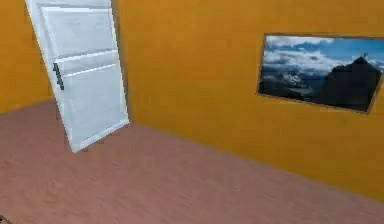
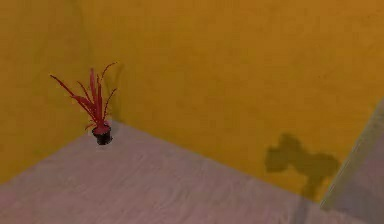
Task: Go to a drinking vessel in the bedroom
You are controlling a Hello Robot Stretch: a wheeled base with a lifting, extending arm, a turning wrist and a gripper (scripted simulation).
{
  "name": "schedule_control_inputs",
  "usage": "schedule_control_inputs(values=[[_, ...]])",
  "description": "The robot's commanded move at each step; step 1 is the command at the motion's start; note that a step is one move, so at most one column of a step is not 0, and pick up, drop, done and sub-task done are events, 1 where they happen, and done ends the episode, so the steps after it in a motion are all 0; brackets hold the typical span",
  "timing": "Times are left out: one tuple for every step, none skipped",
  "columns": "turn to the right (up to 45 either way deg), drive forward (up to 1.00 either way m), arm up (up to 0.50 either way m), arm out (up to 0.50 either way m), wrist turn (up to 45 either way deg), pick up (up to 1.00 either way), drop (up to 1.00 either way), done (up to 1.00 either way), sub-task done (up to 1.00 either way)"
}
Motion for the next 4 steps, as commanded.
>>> schedule_control_inputs(values=[[45.0,0.00,0.00,0.00,0.0,0.00,0.00,0.00,0.00],[45.0,0.00,0.00,0.00,0.0,0.00,0.00,0.00,0.00],[45.0,0.00,0.00,0.00,0.0,0.00,0.00,0.00,0.00],[21.0,0.00,0.00,0.00,0.0,0.00,0.00,0.00,0.00]])
